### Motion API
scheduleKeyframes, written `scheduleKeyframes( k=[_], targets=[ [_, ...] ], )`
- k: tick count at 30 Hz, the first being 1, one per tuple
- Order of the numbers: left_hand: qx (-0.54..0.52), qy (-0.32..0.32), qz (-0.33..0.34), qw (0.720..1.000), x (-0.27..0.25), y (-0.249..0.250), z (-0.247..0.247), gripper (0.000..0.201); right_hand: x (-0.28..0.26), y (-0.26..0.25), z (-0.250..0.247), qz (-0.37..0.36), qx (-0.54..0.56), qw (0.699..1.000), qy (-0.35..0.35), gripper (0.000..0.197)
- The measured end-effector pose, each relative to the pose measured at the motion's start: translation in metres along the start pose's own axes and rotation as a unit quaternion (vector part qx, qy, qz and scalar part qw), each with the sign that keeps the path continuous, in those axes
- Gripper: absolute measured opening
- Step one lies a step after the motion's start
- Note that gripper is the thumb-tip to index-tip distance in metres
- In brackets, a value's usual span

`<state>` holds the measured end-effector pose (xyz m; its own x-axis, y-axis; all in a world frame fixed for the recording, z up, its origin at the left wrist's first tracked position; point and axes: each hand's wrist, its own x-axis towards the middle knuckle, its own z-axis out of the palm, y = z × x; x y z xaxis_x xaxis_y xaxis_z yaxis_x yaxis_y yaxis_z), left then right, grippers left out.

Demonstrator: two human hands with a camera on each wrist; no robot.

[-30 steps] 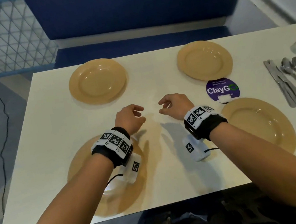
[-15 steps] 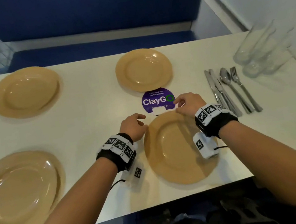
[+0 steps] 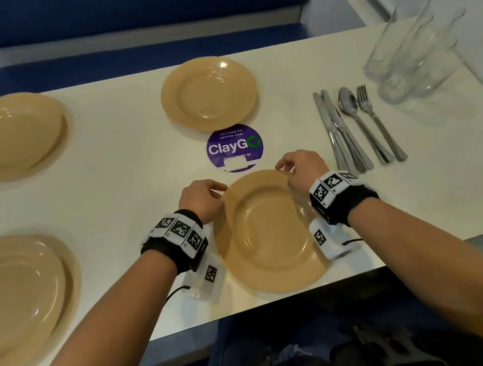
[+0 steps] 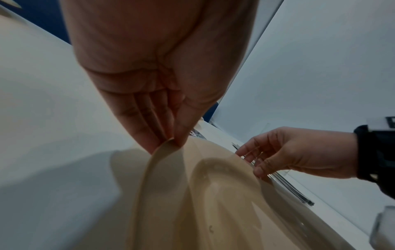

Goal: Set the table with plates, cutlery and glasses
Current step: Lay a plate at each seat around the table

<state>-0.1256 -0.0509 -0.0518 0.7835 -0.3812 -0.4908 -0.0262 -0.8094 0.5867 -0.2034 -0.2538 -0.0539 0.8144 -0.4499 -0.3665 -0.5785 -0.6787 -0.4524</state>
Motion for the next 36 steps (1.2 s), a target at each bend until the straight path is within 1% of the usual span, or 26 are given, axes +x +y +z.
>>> scheduleKeyframes(
  k=[5, 8, 12, 15, 18, 21, 24, 28, 31, 36],
  targets=[
    [-0.031, 0.030, -0.004, 0.999, 0.009, 0.005, -0.009, 0.032, 0.006, -0.008, -0.005, -0.008, 0.026, 1.000, -0.007, 0.034],
    [-0.094, 0.060, -0.019, 0.994, 0.027, 0.014, -0.024, 0.042, 0.019, -0.023, -0.015, -0.013, 0.043, 0.999, -0.002, 0.033],
    [-0.144, 0.110, -0.055, 0.982, 0.065, 0.023, -0.048, 0.061, 0.049, -0.042, -0.030, 0.012, 0.071, 0.997, 0.001, 0.045],
    [-0.190, 0.140, -0.091, 0.967, 0.097, 0.027, -0.065, 0.068, 0.076, -0.053, -0.041, 0.044, 0.102, 0.994, 0.004, 0.055],
    [-0.233, 0.142, -0.126, 0.954, 0.125, 0.029, -0.074, 0.071, 0.103, -0.061, -0.046, 0.076, 0.145, 0.986, 0.009, 0.064],
    [-0.231, 0.138, -0.133, 0.954, 0.142, 0.032, -0.076, 0.073, 0.125, -0.066, -0.041, 0.108, 0.205, 0.973, 0.009, 0.073],
    [-0.220, 0.153, -0.122, 0.956, 0.154, 0.035, -0.073, 0.069, 0.137, -0.068, -0.037, 0.117, 0.250, 0.961, 0.004, 0.080],
    [-0.197, 0.158, -0.099, 0.962, 0.164, 0.040, -0.067, 0.066, 0.144, -0.065, -0.036, 0.118, 0.264, 0.957, 0.023, 0.079],
    [-0.194, 0.151, -0.092, 0.965, 0.168, 0.045, -0.064, 0.066, 0.145, -0.057, -0.036, 0.130, 0.270, 0.953, 0.042, 0.077],
    [-0.186, 0.147, -0.089, 0.967, 0.173, 0.049, -0.065, 0.065, 0.148, -0.051, -0.039, 0.124, 0.264, 0.955, 0.049, 0.075]
  ],
)
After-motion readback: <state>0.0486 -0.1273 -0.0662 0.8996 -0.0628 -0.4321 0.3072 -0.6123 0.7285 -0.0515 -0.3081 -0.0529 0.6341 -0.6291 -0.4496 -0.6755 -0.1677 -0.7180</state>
